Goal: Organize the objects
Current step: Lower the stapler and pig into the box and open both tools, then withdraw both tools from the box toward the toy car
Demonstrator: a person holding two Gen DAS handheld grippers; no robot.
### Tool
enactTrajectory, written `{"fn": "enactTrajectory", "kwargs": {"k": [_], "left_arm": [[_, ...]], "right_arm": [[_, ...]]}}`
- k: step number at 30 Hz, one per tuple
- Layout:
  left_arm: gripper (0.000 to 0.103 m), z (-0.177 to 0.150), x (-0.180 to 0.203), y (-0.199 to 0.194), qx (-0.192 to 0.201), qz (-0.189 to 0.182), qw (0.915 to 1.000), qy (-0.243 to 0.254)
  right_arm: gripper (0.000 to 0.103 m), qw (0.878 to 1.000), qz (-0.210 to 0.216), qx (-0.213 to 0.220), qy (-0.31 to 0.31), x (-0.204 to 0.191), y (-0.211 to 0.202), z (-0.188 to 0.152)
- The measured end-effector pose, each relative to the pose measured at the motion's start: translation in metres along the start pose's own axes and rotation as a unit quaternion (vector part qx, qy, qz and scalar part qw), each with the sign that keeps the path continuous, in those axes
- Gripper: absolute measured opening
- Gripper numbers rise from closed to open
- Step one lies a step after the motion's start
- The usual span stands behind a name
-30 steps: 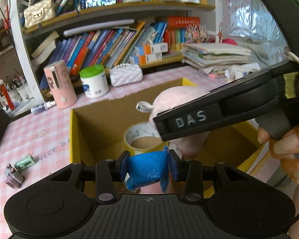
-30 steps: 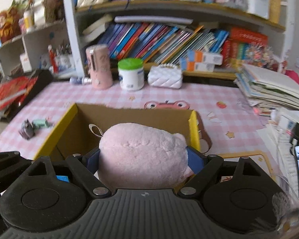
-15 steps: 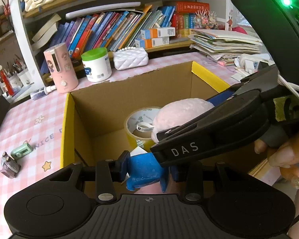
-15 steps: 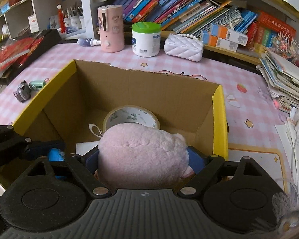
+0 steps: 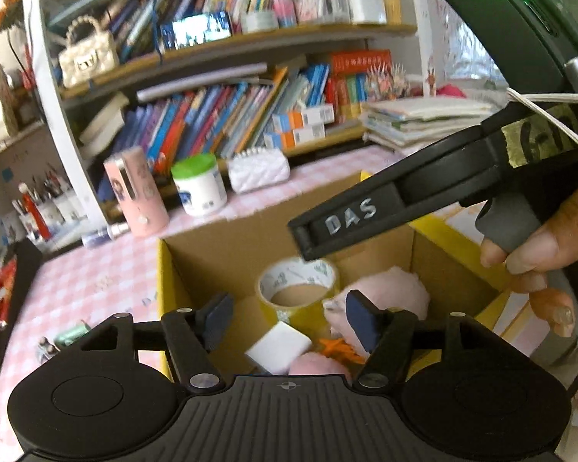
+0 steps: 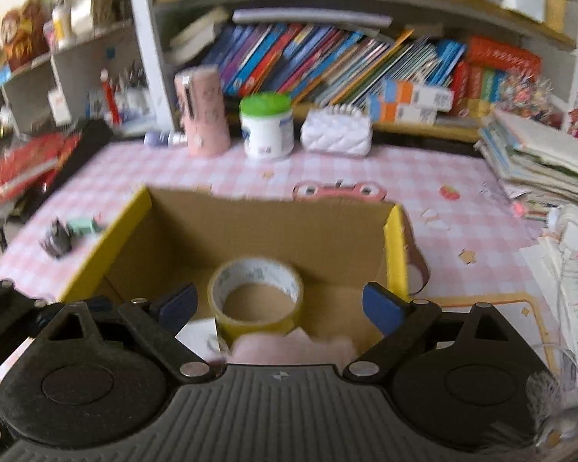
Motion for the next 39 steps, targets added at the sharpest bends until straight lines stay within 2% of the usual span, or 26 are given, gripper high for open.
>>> {"fn": "enactTrajectory", "kwargs": {"k": [9,12,16,20,25,32,39], "left_arm": [[0.075,-0.01,-0.018,-0.049,0.039,0.008,0.9986,-0.034],[0.08,-0.022,-0.026,-0.064,0.044,0.013,0.9978,-0.048],[0.081,-0.042,-0.035,-0.077,0.034,0.016,0.9977,-0.056],[0.081,-0.069,-0.046,-0.09,0.015,0.02,0.9972,-0.07],[0.081,-0.103,-0.061,-0.104,-0.014,0.026,0.9959,-0.086],[0.084,-0.149,-0.08,-0.119,-0.065,0.038,0.9913,-0.109],[0.087,-0.177,-0.098,-0.143,-0.077,0.05,0.988,-0.124]], "right_arm": [[0.092,0.995,-0.057,0.062,0.047,0.004,-0.061,-0.015],[0.092,0.992,-0.082,0.08,0.057,0.004,-0.081,-0.027],[0.092,0.986,-0.118,0.097,0.07,0.002,-0.102,-0.05],[0.091,0.983,-0.146,0.073,0.08,-0.009,-0.106,-0.082],[0.091,0.982,-0.157,0.034,0.096,-0.029,-0.108,-0.121],[0.092,0.985,-0.148,0.004,0.09,-0.072,-0.111,-0.154],[0.093,0.99,-0.123,-0.023,0.068,-0.118,-0.11,-0.179]]}}
Point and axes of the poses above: each gripper's, at about its wrist camera, not at the fingertips, and y roughly the way its jaws point, x to its right, z to its top, the point moved 8 cm from there along y, roughly the way its jaws point, and after that the axes turned 4 degrees about y, right-handed, at the moved point
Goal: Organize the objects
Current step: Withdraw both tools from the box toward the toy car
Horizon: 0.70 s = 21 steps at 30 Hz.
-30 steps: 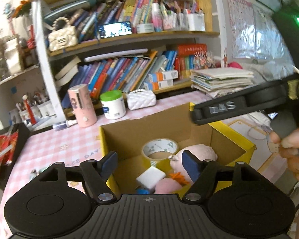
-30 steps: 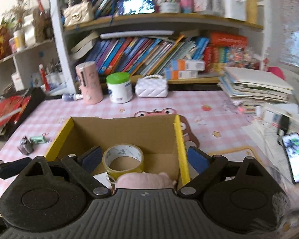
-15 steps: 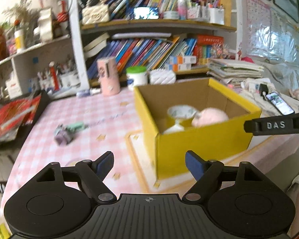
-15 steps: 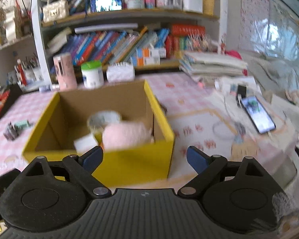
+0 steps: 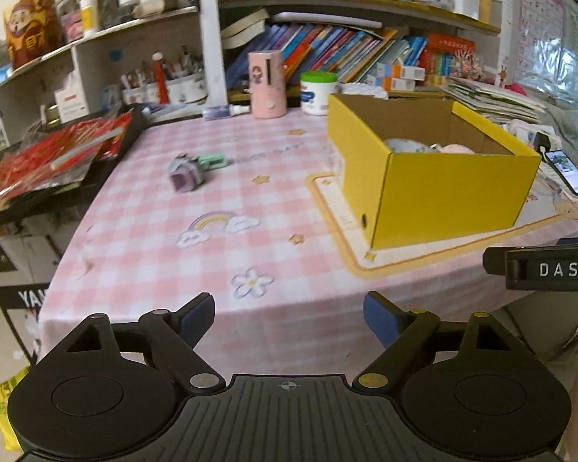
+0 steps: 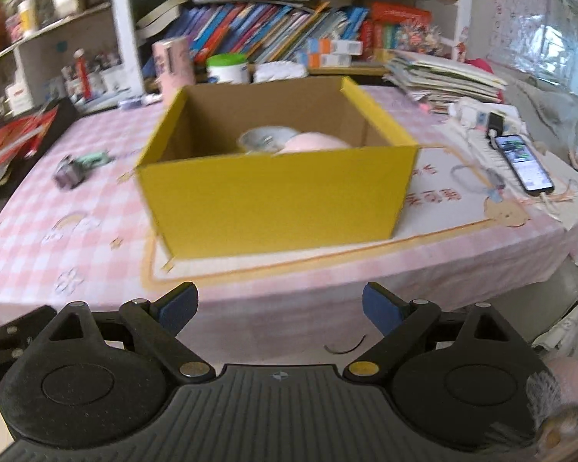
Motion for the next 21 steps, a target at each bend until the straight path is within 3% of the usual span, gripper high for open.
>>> {"fn": "enactTrajectory", "kwargs": {"k": [21], "left_arm": [[0.087,-0.047,-0.076,-0.043,-0.012,0.056,0.9977,-0.036]], "right_arm": [[0.093,0.994,0.081,-0.024,-0.064,-0.105,-0.015,-0.041]]}}
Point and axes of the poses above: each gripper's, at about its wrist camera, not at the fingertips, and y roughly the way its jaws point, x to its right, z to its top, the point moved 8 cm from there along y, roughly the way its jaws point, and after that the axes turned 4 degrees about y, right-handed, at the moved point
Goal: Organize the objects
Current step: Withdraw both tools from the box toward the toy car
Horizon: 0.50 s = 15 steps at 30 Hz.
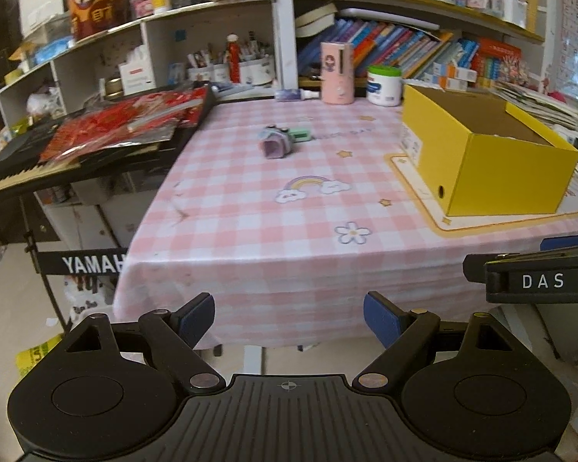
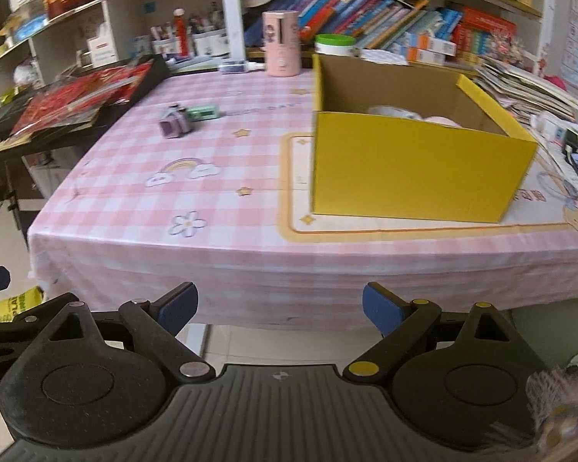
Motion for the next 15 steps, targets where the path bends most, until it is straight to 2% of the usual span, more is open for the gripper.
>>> {"fn": "enactTrajectory", "kwargs": {"k": [15], "left_arm": [[0.087,0.002,-0.035,-0.005,0.015,0.011,0.9996,-0.021]], "right_arm": [[0.093,0.999,0.017,0.013,-0.033,-0.041,-0.001,0.01]]}}
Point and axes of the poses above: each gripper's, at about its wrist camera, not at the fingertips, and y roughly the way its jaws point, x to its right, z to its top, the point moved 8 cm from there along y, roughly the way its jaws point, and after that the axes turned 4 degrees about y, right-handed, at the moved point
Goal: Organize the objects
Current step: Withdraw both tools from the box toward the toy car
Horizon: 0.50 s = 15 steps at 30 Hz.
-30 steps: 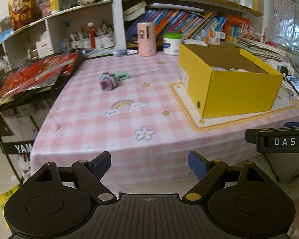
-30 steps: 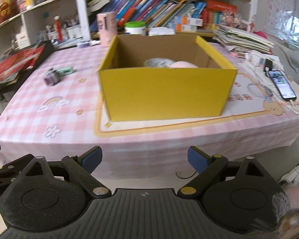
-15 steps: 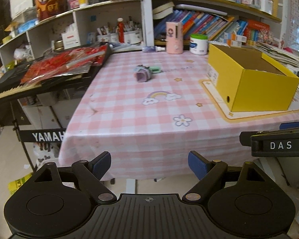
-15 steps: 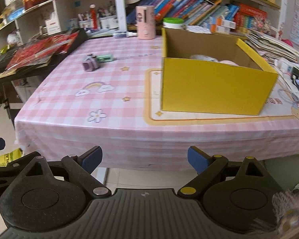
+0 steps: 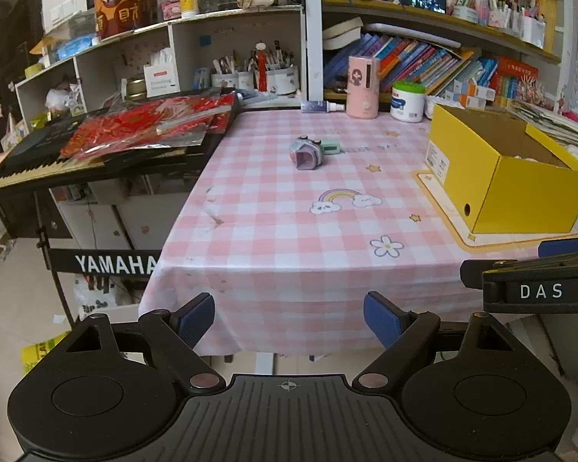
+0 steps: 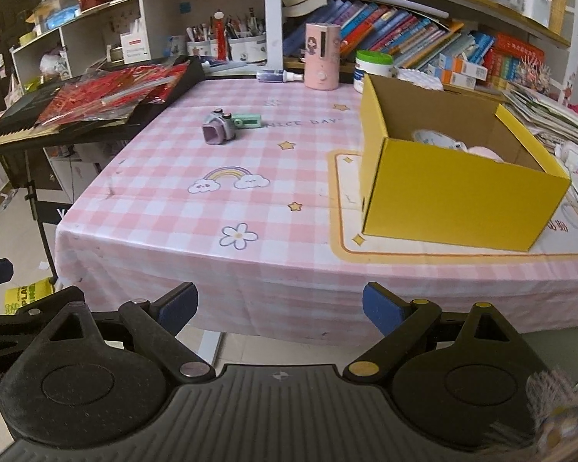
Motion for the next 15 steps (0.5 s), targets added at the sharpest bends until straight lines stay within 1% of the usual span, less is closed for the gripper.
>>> {"fn": "enactTrajectory", "kwargs": {"k": [7,15], "left_arm": [[0.087,0.001,-0.004,0.008,-0.004,0.0,1.0,-0.003],[0.087,0.006,-0.009,0.023,-0.011,0.007,0.9999,-0.005]], "right_arm": [[0.093,1.0,0.002,-0.001,-0.004,-0.006,0.008,0.005],[0.093,1.0,0.01,-0.008,-0.006,-0.009,0.025,0.013]]}}
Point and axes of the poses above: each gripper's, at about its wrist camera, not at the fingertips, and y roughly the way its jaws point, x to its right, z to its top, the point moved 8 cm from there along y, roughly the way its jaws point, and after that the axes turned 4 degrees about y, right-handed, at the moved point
